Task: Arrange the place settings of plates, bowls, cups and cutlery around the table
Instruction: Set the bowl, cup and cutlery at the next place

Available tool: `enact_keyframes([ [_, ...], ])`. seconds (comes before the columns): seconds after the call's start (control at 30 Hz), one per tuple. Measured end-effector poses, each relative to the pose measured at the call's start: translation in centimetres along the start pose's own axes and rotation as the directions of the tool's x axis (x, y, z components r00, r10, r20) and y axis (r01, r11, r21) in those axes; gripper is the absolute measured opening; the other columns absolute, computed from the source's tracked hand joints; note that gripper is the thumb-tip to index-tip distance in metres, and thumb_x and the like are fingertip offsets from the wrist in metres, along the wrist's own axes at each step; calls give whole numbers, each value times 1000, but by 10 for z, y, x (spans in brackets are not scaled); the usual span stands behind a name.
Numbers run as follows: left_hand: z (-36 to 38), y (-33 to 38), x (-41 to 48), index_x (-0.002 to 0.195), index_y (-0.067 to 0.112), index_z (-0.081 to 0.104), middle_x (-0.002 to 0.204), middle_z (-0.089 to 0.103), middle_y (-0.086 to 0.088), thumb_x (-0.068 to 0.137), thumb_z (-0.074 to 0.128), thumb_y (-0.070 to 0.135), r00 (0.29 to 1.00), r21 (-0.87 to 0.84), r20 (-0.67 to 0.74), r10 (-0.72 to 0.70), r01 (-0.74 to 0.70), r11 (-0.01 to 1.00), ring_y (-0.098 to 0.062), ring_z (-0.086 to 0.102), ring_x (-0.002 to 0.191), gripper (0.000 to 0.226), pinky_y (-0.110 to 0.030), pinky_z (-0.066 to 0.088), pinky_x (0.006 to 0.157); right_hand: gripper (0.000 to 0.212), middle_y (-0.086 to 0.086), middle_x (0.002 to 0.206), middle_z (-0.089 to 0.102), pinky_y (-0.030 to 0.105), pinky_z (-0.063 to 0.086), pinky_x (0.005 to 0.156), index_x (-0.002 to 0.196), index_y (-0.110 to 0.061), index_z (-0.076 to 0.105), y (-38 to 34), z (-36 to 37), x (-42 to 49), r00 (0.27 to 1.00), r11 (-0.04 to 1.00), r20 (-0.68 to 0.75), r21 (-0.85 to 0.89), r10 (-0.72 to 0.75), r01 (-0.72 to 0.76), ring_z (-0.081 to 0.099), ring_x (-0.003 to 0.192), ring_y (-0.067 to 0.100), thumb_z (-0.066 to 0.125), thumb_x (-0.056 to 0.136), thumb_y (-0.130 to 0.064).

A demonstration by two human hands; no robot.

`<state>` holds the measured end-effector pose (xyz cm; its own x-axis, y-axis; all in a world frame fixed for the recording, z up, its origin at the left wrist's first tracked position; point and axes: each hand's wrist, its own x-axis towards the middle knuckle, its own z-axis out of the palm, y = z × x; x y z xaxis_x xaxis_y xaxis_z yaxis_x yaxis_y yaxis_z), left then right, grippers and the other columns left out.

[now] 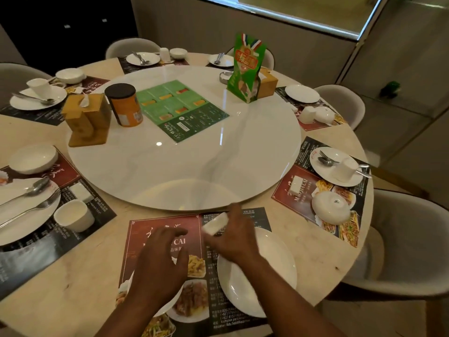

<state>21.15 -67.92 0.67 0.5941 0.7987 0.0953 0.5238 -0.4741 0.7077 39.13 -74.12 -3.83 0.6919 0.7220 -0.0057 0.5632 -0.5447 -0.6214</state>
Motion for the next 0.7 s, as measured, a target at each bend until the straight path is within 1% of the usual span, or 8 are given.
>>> enact_keyframes([
  [0.03, 2, -1, 2, 113, 26, 65, 112, 59, 15, 83, 71, 12, 1000, 0, 3, -2, 2, 1000, -4, 53, 102, 33, -24, 39, 88, 87, -3, 97, 63, 36, 53, 76, 113, -23, 40, 4, -8, 11, 996, 998, -65, 6, 59, -59, 61, 90, 21, 72, 49, -74],
  [0.1, 5, -1, 5, 114, 26, 65, 113, 59, 14, 82, 71, 11, 1000, -1, 11, -17, 17, 1000, -6, 54, 104, 35, -25, 41, 90, 88, 1, 95, 65, 38, 51, 84, 109, -20, 40, 13, -23, 30, 977, 985, -147, -51, 154, -163, 62, 92, 27, 69, 47, -75],
  [0.23, 10, 2, 9, 116, 26, 64, 112, 56, 16, 83, 71, 12, 999, 13, 26, -37, 37, 999, -7, 53, 103, 37, -24, 39, 88, 88, 3, 97, 65, 44, 43, 99, 110, -16, 39, 29, -30, 45, 954, 957, -193, -133, 231, -259, 62, 96, 29, 69, 50, -72],
  [0.37, 13, -1, 15, 120, 26, 63, 117, 58, 14, 84, 70, 14, 998, 31, 40, -42, 40, 999, -5, 52, 105, 39, -23, 40, 88, 93, 3, 102, 65, 47, 33, 109, 115, -13, 41, 36, -16, 48, 948, 948, -214, -167, 235, -272, 60, 102, 27, 68, 51, -74],
  [0.4, 13, -2, 16, 120, 26, 62, 117, 58, 13, 84, 70, 14, 998, 37, 45, -33, 31, 999, -5, 52, 105, 39, -20, 39, 87, 95, 4, 104, 66, 47, 32, 111, 117, -12, 41, 38, -13, 49, 949, 944, -210, -184, 234, -273, 61, 103, 27, 67, 51, -75],
  [0.5, 16, -4, 19, 120, 26, 62, 115, 57, 14, 84, 70, 12, 998, 53, 67, -12, 8, 999, -3, 51, 101, 40, -4, 33, 79, 104, 5, 109, 67, 47, 26, 115, 124, -9, 40, 43, -4, 49, 954, 930, -185, -241, 237, -278, 60, 109, 28, 66, 52, -79],
  [0.57, 18, -5, 19, 120, 26, 62, 113, 56, 16, 83, 70, 11, 996, 52, 87, -3, -1, 999, -3, 52, 100, 41, 1, 33, 73, 106, 5, 111, 67, 46, 25, 116, 125, -9, 40, 46, -1, 49, 954, 921, -185, -271, 235, -279, 59, 111, 27, 65, 51, -81],
  [0.7, 20, -11, 18, 119, 28, 61, 109, 53, 20, 82, 71, 11, 994, 53, 108, 12, -18, 998, -5, 55, 100, 42, -2, 35, 74, 104, 5, 107, 68, 46, 25, 116, 121, -9, 42, 48, 1, 52, 952, 906, -189, -307, 241, -290, 60, 109, 27, 64, 52, -83],
])
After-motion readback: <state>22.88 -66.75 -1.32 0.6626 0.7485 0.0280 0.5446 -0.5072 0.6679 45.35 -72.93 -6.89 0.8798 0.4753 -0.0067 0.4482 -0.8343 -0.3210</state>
